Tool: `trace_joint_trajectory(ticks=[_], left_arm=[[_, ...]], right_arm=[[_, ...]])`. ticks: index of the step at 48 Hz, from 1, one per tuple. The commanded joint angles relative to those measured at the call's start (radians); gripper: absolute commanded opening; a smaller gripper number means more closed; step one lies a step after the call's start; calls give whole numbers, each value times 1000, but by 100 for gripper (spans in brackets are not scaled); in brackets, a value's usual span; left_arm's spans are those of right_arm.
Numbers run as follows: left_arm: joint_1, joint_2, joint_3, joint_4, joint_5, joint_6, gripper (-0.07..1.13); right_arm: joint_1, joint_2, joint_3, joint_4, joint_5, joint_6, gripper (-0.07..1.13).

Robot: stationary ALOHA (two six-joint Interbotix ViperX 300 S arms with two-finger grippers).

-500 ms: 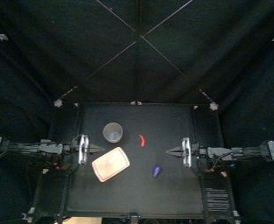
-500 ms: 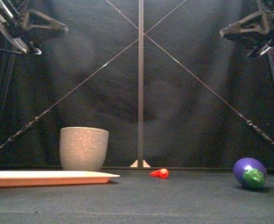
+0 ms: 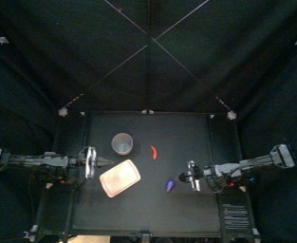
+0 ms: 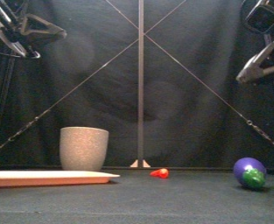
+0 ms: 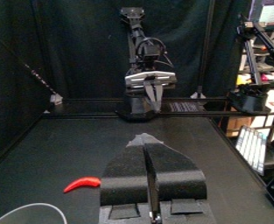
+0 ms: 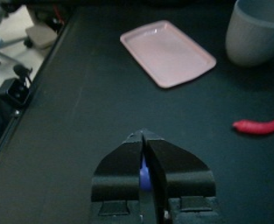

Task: Pick the eggplant then place it on the pink plate
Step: Pick the eggplant

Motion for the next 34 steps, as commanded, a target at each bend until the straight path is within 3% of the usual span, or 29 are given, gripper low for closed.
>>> trace_joint_trajectory(ticks=[1, 9, 13, 34], left_arm=[[5, 5, -12, 2, -8, 2, -3], [8, 3, -11, 3, -3, 2, -3], [9, 3, -8, 3, -2, 2, -3], [17, 3, -2, 3, 0, 2, -3]], right_arm=[[8, 48, -31, 49, -3, -3, 49], [11, 150, -41, 109, -25, -3, 91], [12, 215, -49, 126, -43, -3, 106], [40, 512, -152, 130, -37, -5, 103]])
